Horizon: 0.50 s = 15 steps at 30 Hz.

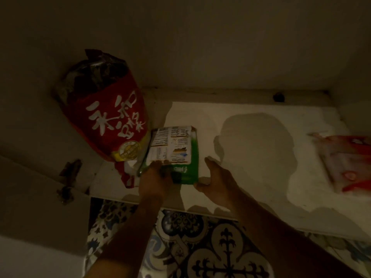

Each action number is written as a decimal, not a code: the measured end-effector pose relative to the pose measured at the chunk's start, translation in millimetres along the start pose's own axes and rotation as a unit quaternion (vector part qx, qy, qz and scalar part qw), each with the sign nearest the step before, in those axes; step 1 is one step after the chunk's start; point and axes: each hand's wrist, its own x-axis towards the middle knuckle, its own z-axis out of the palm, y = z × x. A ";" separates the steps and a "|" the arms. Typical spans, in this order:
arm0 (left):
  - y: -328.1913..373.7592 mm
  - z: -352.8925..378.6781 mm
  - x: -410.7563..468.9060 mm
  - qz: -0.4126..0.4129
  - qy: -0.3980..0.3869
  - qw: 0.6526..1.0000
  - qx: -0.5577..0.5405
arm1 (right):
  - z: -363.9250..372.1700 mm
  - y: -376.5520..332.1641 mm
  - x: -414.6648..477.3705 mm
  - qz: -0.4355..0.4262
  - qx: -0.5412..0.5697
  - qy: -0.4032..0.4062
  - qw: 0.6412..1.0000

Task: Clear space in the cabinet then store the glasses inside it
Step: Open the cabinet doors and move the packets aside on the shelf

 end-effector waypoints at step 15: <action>214.2 142.8 -129.6 0.183 -0.189 0.963 -0.058 | -212.3 150.3 -137.0 0.156 -0.045 0.256 0.953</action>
